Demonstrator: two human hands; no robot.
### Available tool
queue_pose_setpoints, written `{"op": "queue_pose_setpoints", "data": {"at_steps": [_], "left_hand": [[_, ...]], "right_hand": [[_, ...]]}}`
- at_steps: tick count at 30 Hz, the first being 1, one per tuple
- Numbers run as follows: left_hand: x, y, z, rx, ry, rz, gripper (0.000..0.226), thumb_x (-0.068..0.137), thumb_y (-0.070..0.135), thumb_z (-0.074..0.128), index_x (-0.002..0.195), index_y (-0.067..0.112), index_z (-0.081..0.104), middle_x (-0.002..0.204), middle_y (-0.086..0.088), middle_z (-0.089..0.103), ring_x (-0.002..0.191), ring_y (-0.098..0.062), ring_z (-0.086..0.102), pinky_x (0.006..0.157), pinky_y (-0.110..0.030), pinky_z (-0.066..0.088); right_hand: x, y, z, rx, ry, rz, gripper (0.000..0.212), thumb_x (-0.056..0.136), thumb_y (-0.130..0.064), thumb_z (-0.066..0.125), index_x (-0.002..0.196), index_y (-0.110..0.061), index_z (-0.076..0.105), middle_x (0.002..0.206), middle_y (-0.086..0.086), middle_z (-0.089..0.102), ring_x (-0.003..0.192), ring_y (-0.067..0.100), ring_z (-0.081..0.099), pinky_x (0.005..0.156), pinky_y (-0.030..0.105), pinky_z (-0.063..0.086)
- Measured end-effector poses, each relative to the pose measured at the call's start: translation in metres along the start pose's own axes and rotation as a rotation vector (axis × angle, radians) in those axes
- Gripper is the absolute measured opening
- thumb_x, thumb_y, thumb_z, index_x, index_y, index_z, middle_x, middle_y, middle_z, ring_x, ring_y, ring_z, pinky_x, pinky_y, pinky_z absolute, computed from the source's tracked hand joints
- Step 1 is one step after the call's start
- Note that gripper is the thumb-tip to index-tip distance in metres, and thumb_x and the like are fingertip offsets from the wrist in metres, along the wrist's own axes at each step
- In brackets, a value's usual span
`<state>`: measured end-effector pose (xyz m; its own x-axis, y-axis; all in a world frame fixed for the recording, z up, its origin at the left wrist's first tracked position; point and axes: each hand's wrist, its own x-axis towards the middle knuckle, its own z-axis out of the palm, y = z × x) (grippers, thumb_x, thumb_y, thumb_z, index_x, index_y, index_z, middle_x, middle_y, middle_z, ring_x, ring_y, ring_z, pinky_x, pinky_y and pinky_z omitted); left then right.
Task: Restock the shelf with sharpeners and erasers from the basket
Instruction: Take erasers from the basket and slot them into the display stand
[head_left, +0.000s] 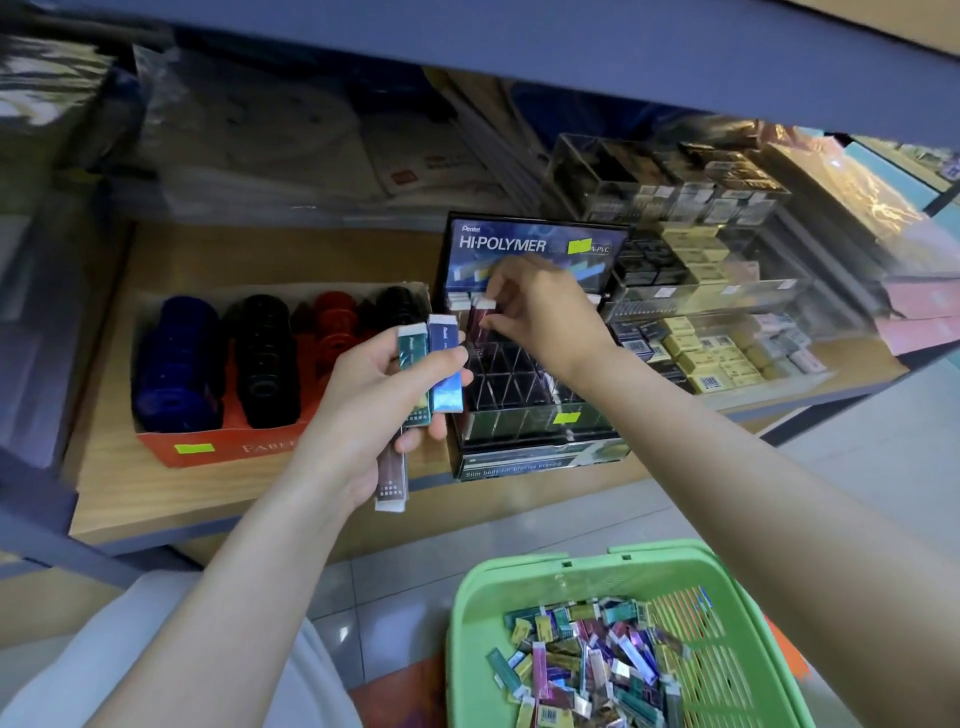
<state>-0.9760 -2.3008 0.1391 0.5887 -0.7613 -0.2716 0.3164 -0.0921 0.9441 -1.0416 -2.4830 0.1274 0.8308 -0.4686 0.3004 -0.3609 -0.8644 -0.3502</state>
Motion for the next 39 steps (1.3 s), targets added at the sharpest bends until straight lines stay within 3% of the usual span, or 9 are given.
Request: {"op": "queue_pose_setpoints", "data": {"at_steps": [5, 8, 13, 17, 21, 25, 31, 36, 39], "left_hand": [[0.005, -0.004, 0.003, 0.073, -0.044, 0.022, 0.012, 0.086, 0.021, 0.067, 0.095, 0.014, 0.065, 0.078, -0.002, 0.074, 0.04, -0.009, 0.044, 0.032, -0.015, 0.026], [0.008, -0.007, 0.004, 0.131, -0.073, 0.036, 0.01, 0.086, 0.021, 0.068, 0.093, 0.016, 0.064, 0.078, -0.004, 0.074, 0.039, -0.01, 0.044, 0.032, -0.015, 0.026], [0.008, -0.01, 0.012, 0.172, -0.133, 0.033, 0.005, 0.082, 0.021, 0.07, 0.084, 0.018, 0.067, 0.068, -0.003, 0.07, 0.038, -0.009, 0.044, 0.032, -0.014, 0.027], [0.005, -0.009, 0.014, 0.159, -0.178, 0.051, 0.02, 0.083, 0.027, 0.068, 0.088, 0.008, 0.065, 0.076, -0.009, 0.071, 0.037, -0.009, 0.043, 0.033, -0.015, 0.025], [0.004, -0.008, 0.014, 0.114, -0.151, 0.1, 0.014, 0.085, 0.022, 0.065, 0.083, 0.01, 0.06, 0.076, -0.003, 0.072, 0.037, -0.01, 0.043, 0.032, -0.015, 0.024], [0.001, -0.007, 0.017, 0.07, -0.102, 0.133, 0.025, 0.079, 0.037, 0.062, 0.081, 0.012, 0.059, 0.056, 0.0, 0.061, 0.037, -0.01, 0.043, 0.031, -0.015, 0.023], [-0.003, -0.004, 0.012, -0.034, -0.066, -0.013, 0.049, 0.089, 0.055, 0.04, 0.079, 0.009, 0.051, 0.048, 0.0, 0.049, 0.038, -0.011, 0.043, 0.032, -0.017, 0.022], [-0.003, -0.001, 0.006, -0.105, -0.099, -0.1, 0.047, 0.091, 0.056, 0.037, 0.088, 0.01, 0.05, 0.05, 0.002, 0.049, 0.04, -0.011, 0.045, 0.029, -0.015, 0.024], [-0.004, 0.0, -0.001, -0.132, -0.116, -0.089, 0.04, 0.093, 0.05, 0.043, 0.09, 0.011, 0.048, 0.052, 0.002, 0.049, 0.042, -0.01, 0.044, 0.029, -0.015, 0.024]], "right_hand": [[-0.006, -0.003, 0.001, -0.085, 0.095, 0.005, 0.018, 0.085, -0.015, 0.067, 0.099, -0.01, 0.057, 0.09, 0.001, 0.056, 0.075, 0.019, 0.055, 0.065, 0.035, 0.048], [-0.018, -0.022, -0.01, 0.285, 0.118, 0.167, 0.019, 0.097, -0.025, 0.051, 0.094, -0.009, 0.062, 0.075, -0.003, 0.057, 0.061, 0.006, 0.049, 0.06, 0.026, 0.042], [-0.054, -0.041, -0.031, 0.661, -0.246, 0.292, 0.02, 0.095, -0.026, 0.053, 0.082, -0.019, 0.065, 0.059, -0.017, 0.06, 0.057, 0.0, 0.053, 0.055, 0.015, 0.046], [-0.067, -0.038, -0.044, 0.975, -0.157, 0.451, 0.018, 0.096, -0.016, 0.051, 0.082, -0.012, 0.062, 0.065, -0.004, 0.065, 0.061, 0.005, 0.062, 0.064, 0.018, 0.054], [-0.078, -0.037, -0.055, 1.119, -0.099, 0.534, 0.012, 0.095, -0.012, 0.051, 0.087, -0.008, 0.059, 0.069, 0.004, 0.067, 0.065, 0.009, 0.067, 0.067, 0.02, 0.056], [-0.093, -0.04, -0.058, 1.016, -0.093, 0.458, 0.007, 0.089, -0.004, 0.058, 0.088, -0.01, 0.062, 0.065, 0.0, 0.066, 0.065, 0.01, 0.067, 0.065, 0.02, 0.056], [-0.072, -0.023, -0.068, 0.712, 0.333, 0.389, 0.008, 0.091, -0.008, 0.059, 0.088, -0.015, 0.063, 0.073, -0.001, 0.062, 0.067, 0.009, 0.062, 0.07, 0.025, 0.057], [-0.048, 0.003, -0.053, 0.371, 0.288, 0.401, 0.01, 0.092, -0.016, 0.059, 0.085, -0.023, 0.06, 0.077, -0.002, 0.065, 0.076, 0.02, 0.067, 0.08, 0.041, 0.055], [-0.036, 0.009, -0.046, 0.24, 0.255, 0.322, 0.004, 0.091, -0.014, 0.06, 0.088, -0.016, 0.062, 0.078, -0.001, 0.063, 0.079, 0.022, 0.066, 0.08, 0.037, 0.053]]}}
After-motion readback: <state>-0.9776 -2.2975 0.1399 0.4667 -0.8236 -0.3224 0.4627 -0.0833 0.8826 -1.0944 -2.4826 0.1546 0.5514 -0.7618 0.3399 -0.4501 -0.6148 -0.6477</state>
